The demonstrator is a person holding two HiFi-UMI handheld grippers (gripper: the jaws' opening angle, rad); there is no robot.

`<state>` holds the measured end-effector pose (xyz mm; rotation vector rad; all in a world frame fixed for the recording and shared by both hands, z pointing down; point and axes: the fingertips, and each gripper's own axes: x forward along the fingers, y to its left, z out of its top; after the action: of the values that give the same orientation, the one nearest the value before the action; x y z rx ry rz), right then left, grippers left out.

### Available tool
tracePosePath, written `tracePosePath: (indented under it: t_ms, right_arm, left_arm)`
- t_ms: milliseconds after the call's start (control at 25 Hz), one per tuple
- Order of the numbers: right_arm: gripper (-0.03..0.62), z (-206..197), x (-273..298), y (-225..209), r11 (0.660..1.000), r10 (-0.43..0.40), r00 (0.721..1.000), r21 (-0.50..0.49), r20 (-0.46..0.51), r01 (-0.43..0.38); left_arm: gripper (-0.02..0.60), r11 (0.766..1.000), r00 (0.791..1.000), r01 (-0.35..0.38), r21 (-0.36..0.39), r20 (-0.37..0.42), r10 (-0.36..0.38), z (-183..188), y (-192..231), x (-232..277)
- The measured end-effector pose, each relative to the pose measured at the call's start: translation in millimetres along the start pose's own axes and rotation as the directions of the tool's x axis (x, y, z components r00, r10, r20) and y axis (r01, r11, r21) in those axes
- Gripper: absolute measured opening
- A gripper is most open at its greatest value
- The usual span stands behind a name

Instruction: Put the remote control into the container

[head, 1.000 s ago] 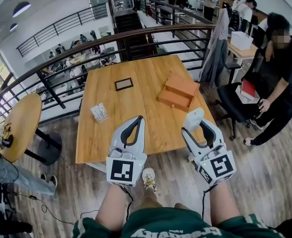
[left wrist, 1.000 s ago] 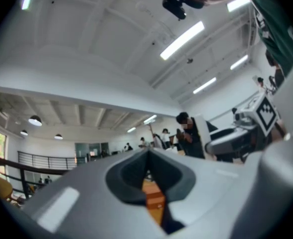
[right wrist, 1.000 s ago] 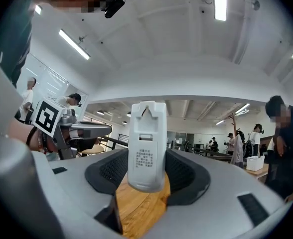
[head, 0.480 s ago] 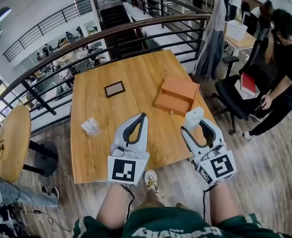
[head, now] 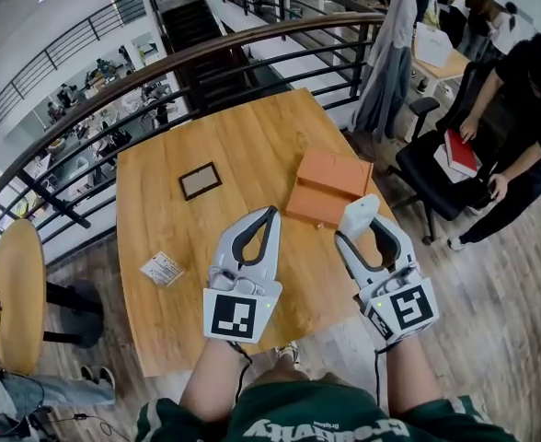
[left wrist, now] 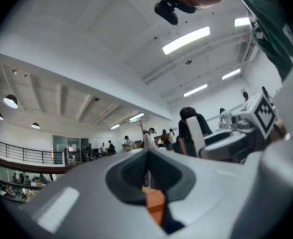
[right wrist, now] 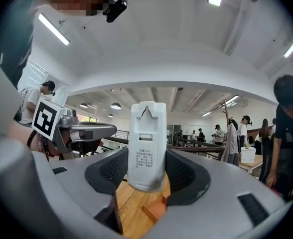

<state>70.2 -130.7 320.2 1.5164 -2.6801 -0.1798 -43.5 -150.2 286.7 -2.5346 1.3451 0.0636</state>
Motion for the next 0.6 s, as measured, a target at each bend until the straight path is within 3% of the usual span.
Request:
tracePosePath:
  t_ms: [160,320,600]
  right_arm:
    - [0.245,-8.0,27.2,-3.3,1.0,-0.013,1.0,0.006,-0.015,0.013]
    - [0.245,-8.1,50.1,-5.6,1.0,-0.024,0.999,0.006,-0.029,0.024]
    - [0.245,-0.4,90.8,-13.3,0.999,-0.045,0.998,0.007,-0.034,0.045]
  left_arm:
    - [0.0,1.0,1.0,0.013,-0.009,-0.02,-0.013,-18.3,20.0,16.7]
    - [0.0,0.997,0.999,0.031,-0.071,-0.009,-0.032,-25.3,39.2,29.1]
    - [0.0,0.997,0.999,0.053,-0.052,0.01,-0.053,-25.1,73.1,56.2]
